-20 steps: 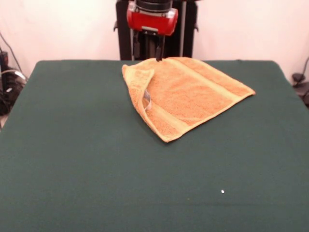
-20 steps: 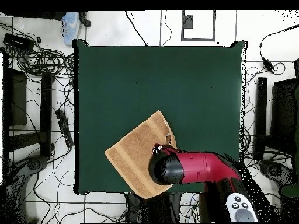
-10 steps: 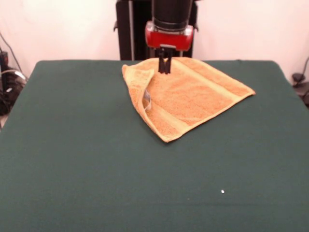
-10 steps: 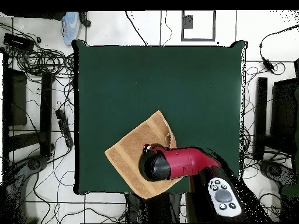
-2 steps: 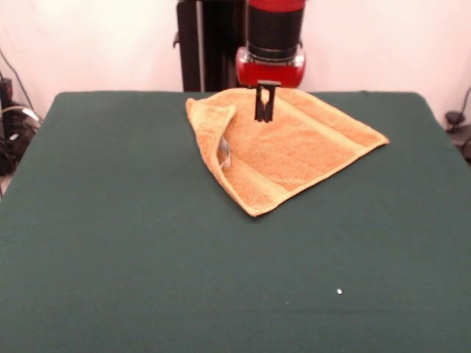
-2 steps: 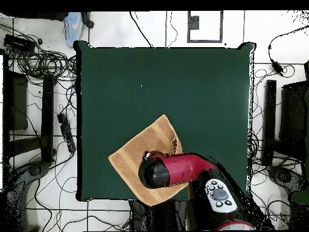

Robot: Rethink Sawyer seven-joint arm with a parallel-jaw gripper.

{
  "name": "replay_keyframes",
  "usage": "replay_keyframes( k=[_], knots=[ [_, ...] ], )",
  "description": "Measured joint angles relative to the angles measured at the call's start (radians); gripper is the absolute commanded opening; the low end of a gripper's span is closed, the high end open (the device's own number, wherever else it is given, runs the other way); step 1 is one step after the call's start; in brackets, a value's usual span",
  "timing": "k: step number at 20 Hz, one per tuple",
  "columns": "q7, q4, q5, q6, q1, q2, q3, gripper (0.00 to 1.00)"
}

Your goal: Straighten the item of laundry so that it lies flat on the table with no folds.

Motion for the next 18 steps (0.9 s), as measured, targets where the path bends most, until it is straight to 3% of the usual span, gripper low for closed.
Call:
replay_keyframes(
  k=[10,18],
  knots=[
    [0.0,-0.009,-0.001,-0.029,-0.045,0.08,0.0,0.0],
    [0.0,-0.04,-0.051,-0.029,-0.143,0.121,0.0,0.0]
  ],
)
